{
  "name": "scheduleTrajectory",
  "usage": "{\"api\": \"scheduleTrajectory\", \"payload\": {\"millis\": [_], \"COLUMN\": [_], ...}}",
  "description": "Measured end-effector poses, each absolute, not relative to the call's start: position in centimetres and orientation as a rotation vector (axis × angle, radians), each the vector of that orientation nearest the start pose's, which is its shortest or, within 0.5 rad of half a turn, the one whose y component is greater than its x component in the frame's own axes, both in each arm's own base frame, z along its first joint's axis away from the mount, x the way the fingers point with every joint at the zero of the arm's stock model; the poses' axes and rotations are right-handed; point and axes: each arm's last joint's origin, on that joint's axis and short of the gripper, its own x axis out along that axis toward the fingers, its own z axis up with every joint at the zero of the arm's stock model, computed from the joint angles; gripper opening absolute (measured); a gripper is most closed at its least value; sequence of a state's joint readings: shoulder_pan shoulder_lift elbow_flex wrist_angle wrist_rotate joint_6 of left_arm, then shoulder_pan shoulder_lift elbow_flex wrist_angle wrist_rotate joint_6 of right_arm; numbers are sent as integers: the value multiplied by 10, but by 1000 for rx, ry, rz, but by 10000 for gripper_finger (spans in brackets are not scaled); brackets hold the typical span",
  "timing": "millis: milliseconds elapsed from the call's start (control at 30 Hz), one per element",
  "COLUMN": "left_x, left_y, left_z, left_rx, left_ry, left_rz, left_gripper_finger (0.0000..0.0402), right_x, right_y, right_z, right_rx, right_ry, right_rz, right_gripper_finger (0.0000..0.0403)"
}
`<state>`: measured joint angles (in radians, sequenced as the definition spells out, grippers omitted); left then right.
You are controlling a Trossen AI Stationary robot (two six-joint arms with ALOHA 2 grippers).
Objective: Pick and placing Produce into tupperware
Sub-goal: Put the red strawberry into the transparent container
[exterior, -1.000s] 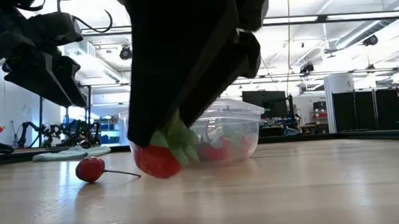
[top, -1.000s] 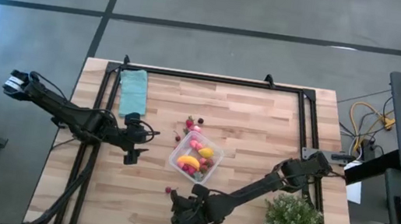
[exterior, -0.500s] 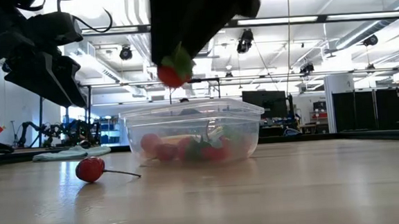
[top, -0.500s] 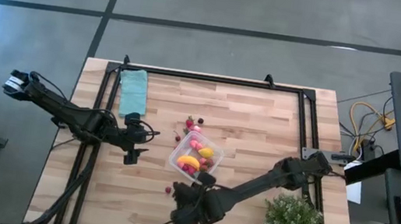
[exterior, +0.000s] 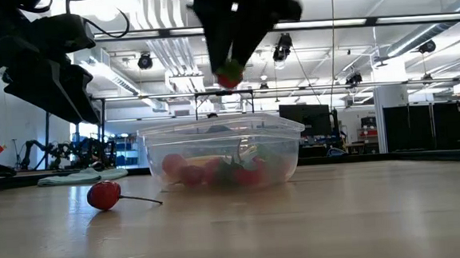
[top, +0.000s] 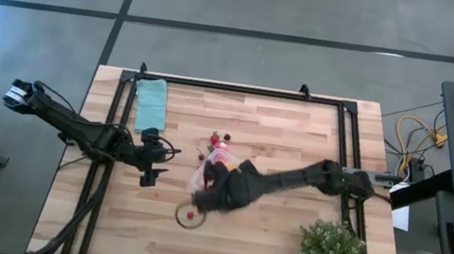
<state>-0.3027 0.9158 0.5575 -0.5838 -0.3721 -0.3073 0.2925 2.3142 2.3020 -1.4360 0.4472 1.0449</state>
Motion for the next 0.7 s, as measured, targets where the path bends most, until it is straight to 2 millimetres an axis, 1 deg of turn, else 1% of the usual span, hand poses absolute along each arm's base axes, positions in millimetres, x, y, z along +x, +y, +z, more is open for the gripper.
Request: {"api": "scheduleTrajectory", "payload": {"millis": [100, 200, 300, 400, 467, 567, 700], "left_x": [161, 161, 161, 161, 161, 161, 161], "left_y": [-39, -39, -39, -39, -39, -39, -39], "left_z": [207, 206, 206, 206, 206, 206, 206], "left_rx": [24, 25, 25, 25, 25, 25, 26], "left_ry": [864, 866, 867, 868, 868, 868, 869], "left_rz": [199, 198, 199, 199, 199, 199, 200], "left_gripper_finger": [267, 267, 267, 267, 267, 267, 267], "right_x": [453, 462, 465, 465, 466, 466, 465], "right_y": [97, 75, 53, 35, 27, 25, 25], "right_z": [256, 248, 237, 228, 227, 230, 235], "right_rx": [438, 503, 567, 599, 609, 618, 624], "right_ry": [1148, 1187, 1248, 1281, 1279, 1270, 1252], "right_rz": [-681, -616, -584, -599, -613, -619, -623], "right_gripper_finger": [121, 121, 121, 121, 121, 125, 152]}}
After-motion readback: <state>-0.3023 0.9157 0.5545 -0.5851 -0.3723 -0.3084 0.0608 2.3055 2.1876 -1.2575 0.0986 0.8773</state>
